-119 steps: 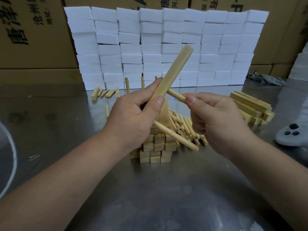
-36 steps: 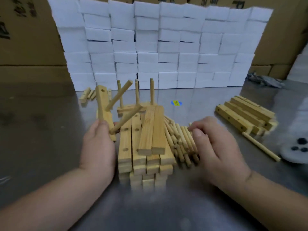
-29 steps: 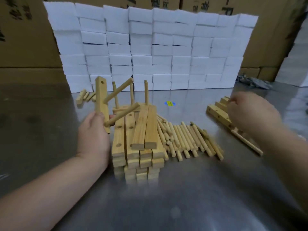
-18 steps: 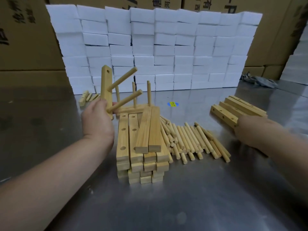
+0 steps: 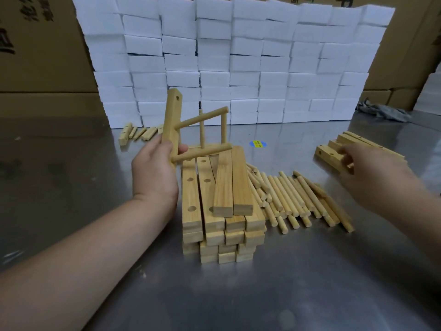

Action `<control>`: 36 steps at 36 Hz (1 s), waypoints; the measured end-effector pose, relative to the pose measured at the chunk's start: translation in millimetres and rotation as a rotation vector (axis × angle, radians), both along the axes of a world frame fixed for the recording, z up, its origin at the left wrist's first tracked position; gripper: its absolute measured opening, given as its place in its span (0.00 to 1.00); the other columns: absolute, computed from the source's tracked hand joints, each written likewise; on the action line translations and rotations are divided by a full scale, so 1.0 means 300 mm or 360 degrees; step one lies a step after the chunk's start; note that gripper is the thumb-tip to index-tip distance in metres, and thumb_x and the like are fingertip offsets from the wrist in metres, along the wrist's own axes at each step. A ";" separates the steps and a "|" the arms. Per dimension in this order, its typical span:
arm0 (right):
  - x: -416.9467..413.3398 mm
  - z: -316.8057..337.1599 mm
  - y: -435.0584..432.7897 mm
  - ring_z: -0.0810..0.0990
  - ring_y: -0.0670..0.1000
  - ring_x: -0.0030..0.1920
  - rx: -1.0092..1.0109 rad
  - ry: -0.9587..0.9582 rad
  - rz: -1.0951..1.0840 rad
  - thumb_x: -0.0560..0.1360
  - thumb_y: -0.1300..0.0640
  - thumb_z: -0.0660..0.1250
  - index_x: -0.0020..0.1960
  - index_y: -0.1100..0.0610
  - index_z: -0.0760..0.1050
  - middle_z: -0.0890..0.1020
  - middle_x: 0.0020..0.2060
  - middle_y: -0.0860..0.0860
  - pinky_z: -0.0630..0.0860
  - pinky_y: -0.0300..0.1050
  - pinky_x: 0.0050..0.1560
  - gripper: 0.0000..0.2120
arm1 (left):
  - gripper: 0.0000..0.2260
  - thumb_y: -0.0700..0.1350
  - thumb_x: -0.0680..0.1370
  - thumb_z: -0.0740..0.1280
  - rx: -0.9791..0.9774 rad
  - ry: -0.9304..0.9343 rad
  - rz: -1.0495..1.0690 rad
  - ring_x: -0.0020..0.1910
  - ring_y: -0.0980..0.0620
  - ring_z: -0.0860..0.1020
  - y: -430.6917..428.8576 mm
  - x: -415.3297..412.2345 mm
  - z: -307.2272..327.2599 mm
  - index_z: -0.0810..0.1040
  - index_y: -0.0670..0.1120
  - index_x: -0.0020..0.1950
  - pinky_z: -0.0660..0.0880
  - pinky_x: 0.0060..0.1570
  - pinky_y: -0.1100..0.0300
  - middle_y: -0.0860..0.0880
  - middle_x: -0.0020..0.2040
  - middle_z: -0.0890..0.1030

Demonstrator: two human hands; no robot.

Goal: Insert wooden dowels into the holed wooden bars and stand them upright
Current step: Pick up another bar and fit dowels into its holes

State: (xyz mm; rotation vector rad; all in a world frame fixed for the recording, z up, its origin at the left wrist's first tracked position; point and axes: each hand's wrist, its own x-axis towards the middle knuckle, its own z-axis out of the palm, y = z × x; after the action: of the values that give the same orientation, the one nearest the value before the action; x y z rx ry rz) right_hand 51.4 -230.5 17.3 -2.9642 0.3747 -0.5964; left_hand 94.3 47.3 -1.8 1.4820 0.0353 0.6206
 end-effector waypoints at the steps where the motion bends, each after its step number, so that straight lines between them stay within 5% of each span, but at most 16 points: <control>1: -0.009 0.000 0.020 0.71 0.50 0.43 0.0045 -0.0094 0.0102 0.75 0.59 0.62 0.66 0.53 0.69 0.77 0.51 0.52 0.66 0.44 0.39 0.19 | 0.14 0.41 0.78 0.56 -0.0005 0.0000 -0.0010 0.36 0.61 0.74 -0.003 -0.002 0.001 0.80 0.41 0.43 0.71 0.43 0.63 0.55 0.36 0.79; 6: -0.050 -0.003 0.117 0.69 0.45 0.48 0.0205 -0.0390 0.0545 0.76 0.62 0.60 0.67 0.55 0.69 0.76 0.56 0.52 0.67 0.43 0.48 0.20 | 0.12 0.40 0.79 0.56 -0.0075 0.0006 -0.0087 0.34 0.61 0.75 -0.014 -0.010 0.010 0.79 0.39 0.46 0.71 0.33 0.73 0.49 0.39 0.80; 12: -0.009 0.015 0.180 0.75 0.40 0.35 0.0682 -0.0502 0.0708 0.79 0.62 0.56 0.65 0.49 0.71 0.75 0.44 0.41 0.67 0.30 0.28 0.18 | 0.13 0.39 0.79 0.56 -0.0080 -0.0019 -0.0146 0.27 0.66 0.75 -0.024 -0.013 0.006 0.79 0.37 0.51 0.69 0.27 0.75 0.50 0.38 0.79; 18: 0.078 0.073 0.285 0.75 0.45 0.34 0.1162 -0.0737 0.0864 0.80 0.59 0.55 0.57 0.48 0.75 0.77 0.38 0.46 0.66 0.28 0.25 0.13 | 0.13 0.40 0.79 0.56 -0.0028 0.0005 -0.0147 0.28 0.64 0.76 -0.017 -0.011 0.006 0.80 0.39 0.48 0.70 0.28 0.74 0.50 0.38 0.80; 23: 0.162 0.154 0.331 0.72 0.32 0.29 0.1511 -0.0818 0.0877 0.79 0.59 0.58 0.60 0.51 0.77 0.76 0.37 0.39 0.67 0.24 0.27 0.13 | 0.12 0.40 0.79 0.57 -0.0085 0.0053 -0.0166 0.30 0.63 0.77 -0.011 -0.013 0.017 0.80 0.42 0.50 0.72 0.29 0.72 0.50 0.37 0.81; 27: 0.178 0.167 0.323 0.72 0.34 0.28 0.1391 -0.0735 0.1009 0.79 0.58 0.58 0.48 0.43 0.76 0.77 0.36 0.42 0.67 0.26 0.27 0.12 | 0.12 0.40 0.79 0.57 -0.0075 0.0048 -0.0175 0.31 0.61 0.78 -0.011 -0.010 0.019 0.80 0.42 0.51 0.73 0.31 0.72 0.52 0.33 0.82; 32: 0.169 0.161 0.295 0.70 0.38 0.24 0.1097 -0.0438 0.1090 0.79 0.60 0.57 0.40 0.41 0.74 0.77 0.33 0.43 0.65 0.28 0.22 0.16 | 0.12 0.41 0.79 0.57 -0.0066 0.0029 -0.0169 0.43 0.54 0.80 -0.011 -0.011 0.029 0.81 0.48 0.50 0.75 0.48 0.57 0.52 0.34 0.83; 36: 0.155 0.189 0.293 0.73 0.38 0.24 0.0978 -0.0321 0.1119 0.78 0.53 0.61 0.43 0.39 0.75 0.79 0.30 0.41 0.72 0.35 0.29 0.10 | 0.12 0.40 0.79 0.57 0.0086 -0.0142 -0.0218 0.41 0.66 0.78 -0.015 -0.017 0.059 0.78 0.45 0.56 0.70 0.48 0.71 0.54 0.32 0.82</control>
State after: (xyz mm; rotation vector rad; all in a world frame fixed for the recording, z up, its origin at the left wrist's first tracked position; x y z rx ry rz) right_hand 97.9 -142.7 73.9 -2.1972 -0.4200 -0.5434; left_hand 89.3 42.7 15.9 1.4934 -0.1517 0.5794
